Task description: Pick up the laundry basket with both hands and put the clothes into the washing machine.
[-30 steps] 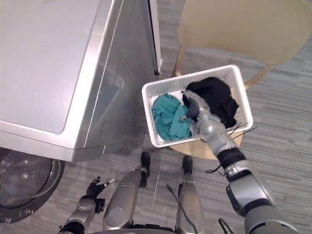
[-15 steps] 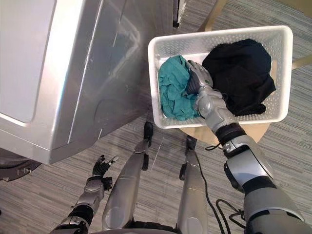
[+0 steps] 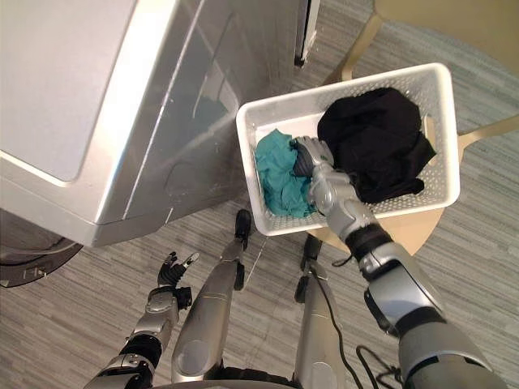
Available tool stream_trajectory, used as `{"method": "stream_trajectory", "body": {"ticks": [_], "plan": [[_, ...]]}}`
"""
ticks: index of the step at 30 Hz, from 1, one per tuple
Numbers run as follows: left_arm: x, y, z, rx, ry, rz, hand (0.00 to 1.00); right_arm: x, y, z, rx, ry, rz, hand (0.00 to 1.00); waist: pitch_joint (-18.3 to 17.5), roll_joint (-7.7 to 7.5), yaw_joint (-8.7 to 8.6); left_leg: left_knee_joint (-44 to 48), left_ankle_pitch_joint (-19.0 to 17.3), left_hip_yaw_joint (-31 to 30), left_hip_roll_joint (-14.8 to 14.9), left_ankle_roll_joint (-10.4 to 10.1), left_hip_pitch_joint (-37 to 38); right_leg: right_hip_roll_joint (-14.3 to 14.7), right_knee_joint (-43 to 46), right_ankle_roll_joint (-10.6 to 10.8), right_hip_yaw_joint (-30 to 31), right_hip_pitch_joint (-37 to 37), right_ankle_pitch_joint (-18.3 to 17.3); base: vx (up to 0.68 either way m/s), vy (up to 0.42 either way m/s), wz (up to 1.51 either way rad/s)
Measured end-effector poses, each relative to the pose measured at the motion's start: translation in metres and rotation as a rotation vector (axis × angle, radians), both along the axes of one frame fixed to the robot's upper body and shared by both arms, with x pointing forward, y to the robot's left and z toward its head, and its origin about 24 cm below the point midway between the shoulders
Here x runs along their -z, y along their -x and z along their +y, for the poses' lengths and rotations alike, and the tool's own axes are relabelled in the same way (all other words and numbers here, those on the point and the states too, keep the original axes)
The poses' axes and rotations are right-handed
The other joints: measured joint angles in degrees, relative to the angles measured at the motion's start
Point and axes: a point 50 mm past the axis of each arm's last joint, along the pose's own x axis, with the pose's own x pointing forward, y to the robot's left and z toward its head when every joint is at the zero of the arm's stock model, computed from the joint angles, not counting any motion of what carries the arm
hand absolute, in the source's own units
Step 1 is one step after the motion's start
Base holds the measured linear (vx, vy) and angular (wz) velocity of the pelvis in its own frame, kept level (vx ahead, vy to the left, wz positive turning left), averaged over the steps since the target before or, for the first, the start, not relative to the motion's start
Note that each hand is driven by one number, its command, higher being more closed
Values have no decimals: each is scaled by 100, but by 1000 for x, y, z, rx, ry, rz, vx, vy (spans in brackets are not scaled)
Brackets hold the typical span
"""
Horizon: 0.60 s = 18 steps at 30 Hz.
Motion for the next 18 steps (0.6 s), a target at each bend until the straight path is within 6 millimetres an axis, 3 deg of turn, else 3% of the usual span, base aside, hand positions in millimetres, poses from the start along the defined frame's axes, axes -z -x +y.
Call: {"method": "stream_trajectory", "body": {"ticks": [2,4,6,8,14,17,18], "plan": [[5,8,2,-5,-1,28,0,8,16,3,-11,-166,8,100,-85,-141,-16,-48,-16,62,30,-13,357,32,-80,5,38,329,-6,2,-26,-20],[16,25,8,-13,-5,88,0,23,33,5,-20,-318,40,100,-368,-339,-49,-128,-67,120,38,-21,638,47,-154,12,71,566,-80,6,-18,-18],[32,51,16,-19,-7,185,0,41,52,4,-6,-467,82,100,-756,-538,-202,-230,-168,137,28,-75,931,86,-396,16,85,896,-127,43,11,-12],[41,69,21,-32,-12,250,0,52,65,-1,20,-554,107,100,-1006,-638,-225,-324,-203,215,33,-69,1162,104,-591,29,158,1115,-66,64,32,-24],[54,110,37,-98,-6,359,0,73,87,-16,71,-843,158,100,-1460,-566,-315,-371,-392,684,20,-2,1828,142,-1148,131,659,1714,291,64,37,-45],[54,112,39,-108,-5,358,0,79,91,-17,86,-942,179,100,-1489,-514,-328,61,-528,723,116,88,1771,127,-957,136,761,1753,315,25,17,-27],[52,109,39,-108,-8,341,0,81,93,-18,94,-972,178,100,-1489,-478,-316,168,-579,698,214,154,1734,169,-571,192,764,1713,95,-63,-26,39]]}}
